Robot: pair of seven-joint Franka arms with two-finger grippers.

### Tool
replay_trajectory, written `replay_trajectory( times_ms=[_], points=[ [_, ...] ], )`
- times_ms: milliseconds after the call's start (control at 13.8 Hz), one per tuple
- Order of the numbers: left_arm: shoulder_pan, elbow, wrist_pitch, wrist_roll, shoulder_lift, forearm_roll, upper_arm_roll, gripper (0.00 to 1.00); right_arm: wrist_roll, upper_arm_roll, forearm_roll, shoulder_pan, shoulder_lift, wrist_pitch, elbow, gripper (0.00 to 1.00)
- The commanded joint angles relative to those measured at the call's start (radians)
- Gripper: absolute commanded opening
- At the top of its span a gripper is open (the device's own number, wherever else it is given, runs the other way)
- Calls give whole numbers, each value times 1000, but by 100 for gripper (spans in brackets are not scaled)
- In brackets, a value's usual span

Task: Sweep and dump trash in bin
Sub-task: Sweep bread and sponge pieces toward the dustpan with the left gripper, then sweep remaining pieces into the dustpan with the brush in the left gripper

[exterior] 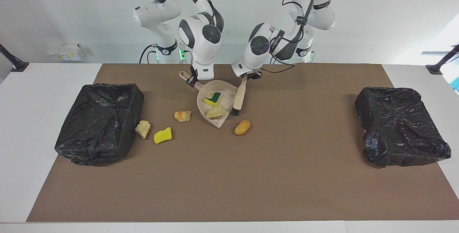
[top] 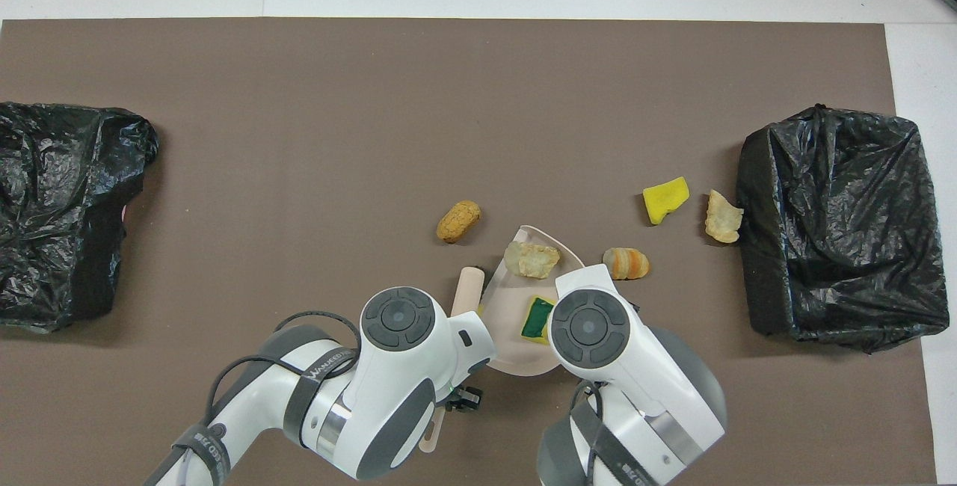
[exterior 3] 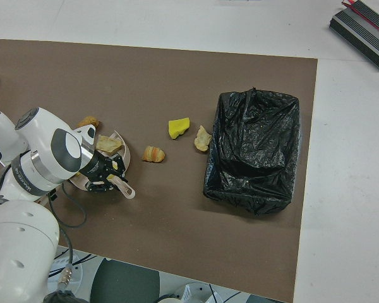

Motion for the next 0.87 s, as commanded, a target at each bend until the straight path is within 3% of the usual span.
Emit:
replay_trajectory(
  times_ms=[0, 289, 578, 795],
  points=[
    [-34, 19, 31, 5, 6, -65, 13, 0, -11, 6, 3, 6, 17, 39, -4, 0],
    [-16, 44, -18, 21, -12, -65, 21, 0, -11, 6, 3, 6, 17, 38, -4, 0],
    [104, 149, -171, 77, 3, -63, 20, 0, -11, 6, 3, 6, 17, 36, -4, 0],
    [142, 171, -199, 94, 1, -65, 19, 0, -11, 4, 3, 6, 17, 36, -4, 0]
  ],
)
